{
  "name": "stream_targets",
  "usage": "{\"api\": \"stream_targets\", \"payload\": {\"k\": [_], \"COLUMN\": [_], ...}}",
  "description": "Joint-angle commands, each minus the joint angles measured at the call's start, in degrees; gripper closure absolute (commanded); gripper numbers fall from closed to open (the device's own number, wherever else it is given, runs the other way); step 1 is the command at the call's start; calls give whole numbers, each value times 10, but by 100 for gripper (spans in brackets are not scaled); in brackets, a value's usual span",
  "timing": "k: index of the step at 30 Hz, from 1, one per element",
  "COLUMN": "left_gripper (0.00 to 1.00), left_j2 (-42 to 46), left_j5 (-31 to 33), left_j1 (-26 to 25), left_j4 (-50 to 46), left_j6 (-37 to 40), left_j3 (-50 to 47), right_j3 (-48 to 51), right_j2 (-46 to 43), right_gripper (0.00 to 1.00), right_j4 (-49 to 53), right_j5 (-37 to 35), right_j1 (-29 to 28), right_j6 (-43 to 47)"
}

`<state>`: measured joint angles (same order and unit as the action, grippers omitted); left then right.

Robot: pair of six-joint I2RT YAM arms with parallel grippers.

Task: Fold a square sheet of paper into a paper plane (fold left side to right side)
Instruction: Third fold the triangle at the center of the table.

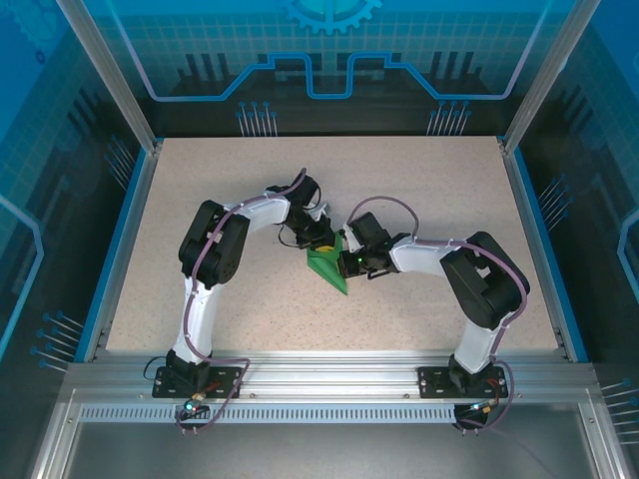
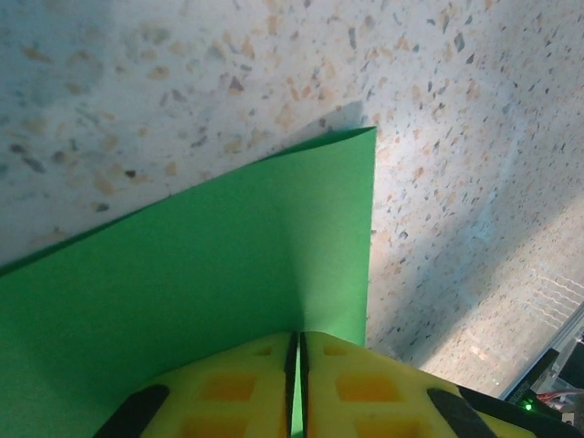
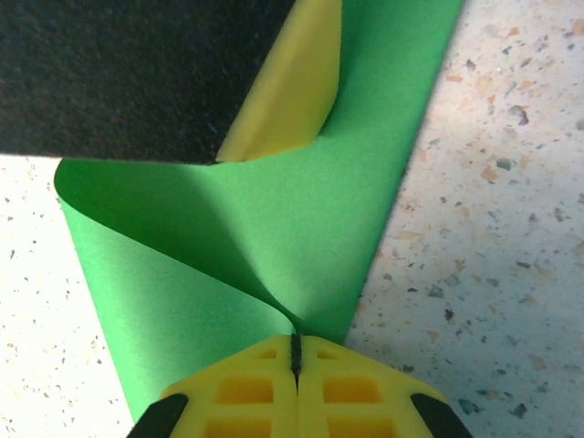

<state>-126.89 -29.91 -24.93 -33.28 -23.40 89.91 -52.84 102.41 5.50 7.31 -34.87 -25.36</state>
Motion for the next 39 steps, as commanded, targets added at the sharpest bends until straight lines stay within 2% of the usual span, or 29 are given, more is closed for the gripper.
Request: {"api": "stream_targets", "payload": {"k": [1, 5, 9, 13, 17, 21, 25, 39], "left_gripper": [84, 80, 80, 86, 90, 91, 91, 92], "left_j2": [12, 19, 50, 122, 195, 232, 233, 157], "left_j5": [23, 28, 36, 30, -32, -87, -117, -109], "left_j1": [-1, 17, 42, 54, 53, 50, 35, 5], "left_j4": [-59, -85, -88, -57, 15, 85, 140, 165], "left_j6": [25, 33, 34, 36, 25, 2, -18, -28], "left_j3": [31, 67, 63, -17, -131, -211, -254, -251], "right_j3": [0, 4, 4, 2, -4, -10, -14, -19], "right_j2": [21, 20, 18, 19, 25, 32, 36, 38], "right_gripper": [100, 100, 100, 100, 100, 100, 100, 100], "right_j4": [46, 53, 58, 58, 61, 65, 71, 80], "right_j5": [1, 2, 4, 5, 6, 7, 6, 4], "right_j1": [-8, -9, -9, -10, -11, -12, -13, -15], "right_j6": [12, 12, 15, 16, 18, 20, 22, 25]}}
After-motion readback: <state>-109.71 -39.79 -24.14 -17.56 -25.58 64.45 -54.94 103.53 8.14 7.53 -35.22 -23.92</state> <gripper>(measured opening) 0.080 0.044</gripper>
